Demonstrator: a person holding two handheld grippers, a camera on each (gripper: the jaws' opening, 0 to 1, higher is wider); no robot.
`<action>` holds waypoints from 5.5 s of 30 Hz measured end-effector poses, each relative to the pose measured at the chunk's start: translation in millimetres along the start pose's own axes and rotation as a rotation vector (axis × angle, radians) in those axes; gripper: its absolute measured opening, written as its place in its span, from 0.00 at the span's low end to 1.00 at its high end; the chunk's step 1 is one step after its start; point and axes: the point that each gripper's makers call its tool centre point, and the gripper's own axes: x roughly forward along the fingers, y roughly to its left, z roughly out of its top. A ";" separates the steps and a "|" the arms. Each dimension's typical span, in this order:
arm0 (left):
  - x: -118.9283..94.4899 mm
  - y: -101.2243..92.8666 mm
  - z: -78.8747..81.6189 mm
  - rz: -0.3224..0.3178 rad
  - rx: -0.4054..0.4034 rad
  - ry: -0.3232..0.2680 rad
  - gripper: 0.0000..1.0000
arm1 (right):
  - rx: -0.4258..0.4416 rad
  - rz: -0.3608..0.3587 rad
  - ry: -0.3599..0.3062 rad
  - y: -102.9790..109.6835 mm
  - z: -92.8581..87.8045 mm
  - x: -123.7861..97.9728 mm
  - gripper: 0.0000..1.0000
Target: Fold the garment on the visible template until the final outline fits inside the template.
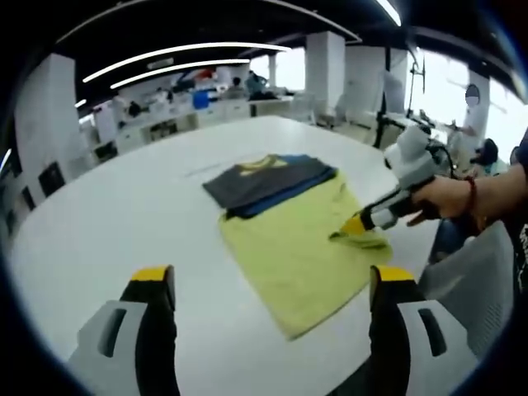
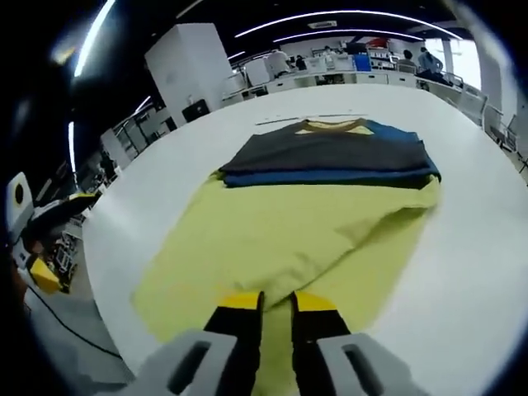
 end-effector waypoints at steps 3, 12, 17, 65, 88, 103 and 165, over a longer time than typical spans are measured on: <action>0.7 0.3 -2.1 0.001 0.005 0.010 0.94 | 0.028 0.000 0.005 3.9 -0.9 0.8 0.05; 2.4 -0.4 -2.2 -0.005 0.012 0.015 0.93 | 0.050 0.019 0.018 10.9 -2.6 1.7 0.00; 3.0 -0.3 -1.4 -0.005 0.008 0.009 0.93 | 0.039 0.026 0.013 8.2 -1.4 -8.3 0.00; 1.6 -11.9 -8.3 -0.043 -0.022 0.013 0.81 | -0.101 -0.151 -0.010 -101.3 -24.8 -144.9 0.00; 12.0 -6.5 -41.2 0.008 -0.129 0.107 0.62 | 0.003 -0.209 0.072 -133.6 -57.3 -131.3 0.00; 26.2 -15.7 -78.0 0.024 -0.165 0.266 0.39 | 0.035 -0.216 0.089 -140.1 -68.2 -125.4 0.00; 3.6 -23.3 -99.5 0.044 -0.311 0.364 0.00 | 0.015 -0.147 0.088 -122.5 -75.3 -137.7 0.00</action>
